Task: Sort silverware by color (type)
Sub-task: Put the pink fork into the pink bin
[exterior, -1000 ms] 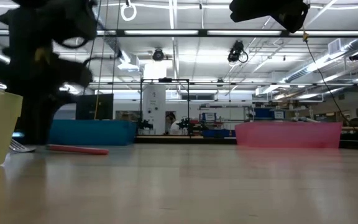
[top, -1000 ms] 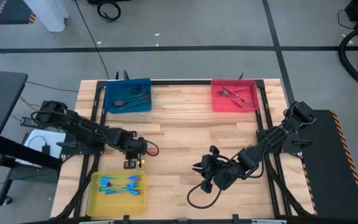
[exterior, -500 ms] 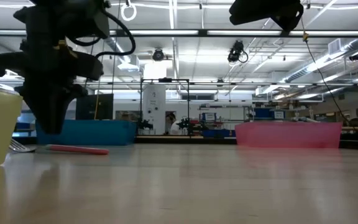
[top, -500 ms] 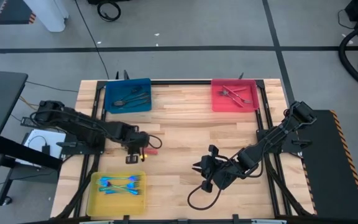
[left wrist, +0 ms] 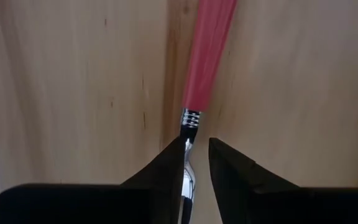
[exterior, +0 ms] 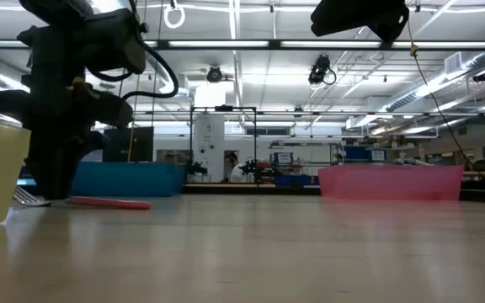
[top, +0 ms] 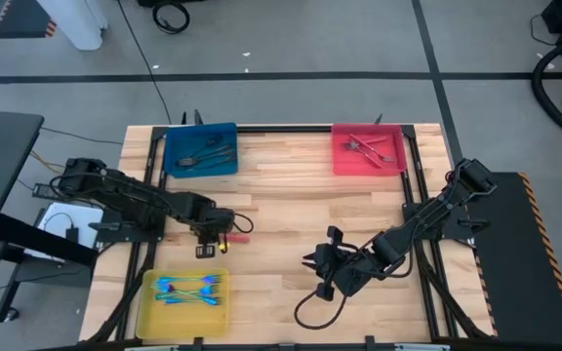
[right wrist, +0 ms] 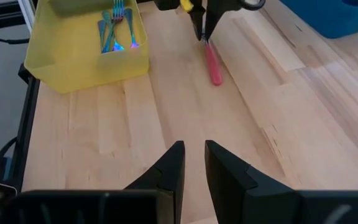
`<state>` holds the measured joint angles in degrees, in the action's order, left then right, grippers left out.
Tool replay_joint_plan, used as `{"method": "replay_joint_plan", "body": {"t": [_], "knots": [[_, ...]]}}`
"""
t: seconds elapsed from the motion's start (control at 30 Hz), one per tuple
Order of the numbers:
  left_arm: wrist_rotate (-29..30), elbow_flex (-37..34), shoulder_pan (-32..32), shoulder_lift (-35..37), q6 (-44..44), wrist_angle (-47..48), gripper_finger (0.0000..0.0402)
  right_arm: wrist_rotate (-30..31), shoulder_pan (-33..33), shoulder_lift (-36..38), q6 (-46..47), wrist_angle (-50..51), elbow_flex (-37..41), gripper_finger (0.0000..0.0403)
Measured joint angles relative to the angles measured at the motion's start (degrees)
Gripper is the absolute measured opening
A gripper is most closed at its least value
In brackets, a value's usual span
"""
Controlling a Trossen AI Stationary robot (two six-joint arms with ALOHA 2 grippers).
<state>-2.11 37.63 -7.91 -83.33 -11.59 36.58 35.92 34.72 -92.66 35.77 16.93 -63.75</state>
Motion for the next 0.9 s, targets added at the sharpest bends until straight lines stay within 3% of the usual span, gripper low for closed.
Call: {"method": "replay_joint_plan", "body": {"t": [0.27,0.47,0.9], "knots": [[0.2,-0.4,1.1,-0.1,0.4,-2.3,0.0077,0.0,-0.1,0.0,0.0,-0.1,0.0,0.0071],[0.6,-0.5,1.1,0.2,0.7,-2.6,0.0009,0.3,-0.1,0.0,0.0,-0.1,0.0,0.0071],[0.8,-0.8,1.3,4.2,-1.2,-6.7,0.0001,0.4,-0.7,0.0,-2.6,-7.1,0.0,0.0071]]}}
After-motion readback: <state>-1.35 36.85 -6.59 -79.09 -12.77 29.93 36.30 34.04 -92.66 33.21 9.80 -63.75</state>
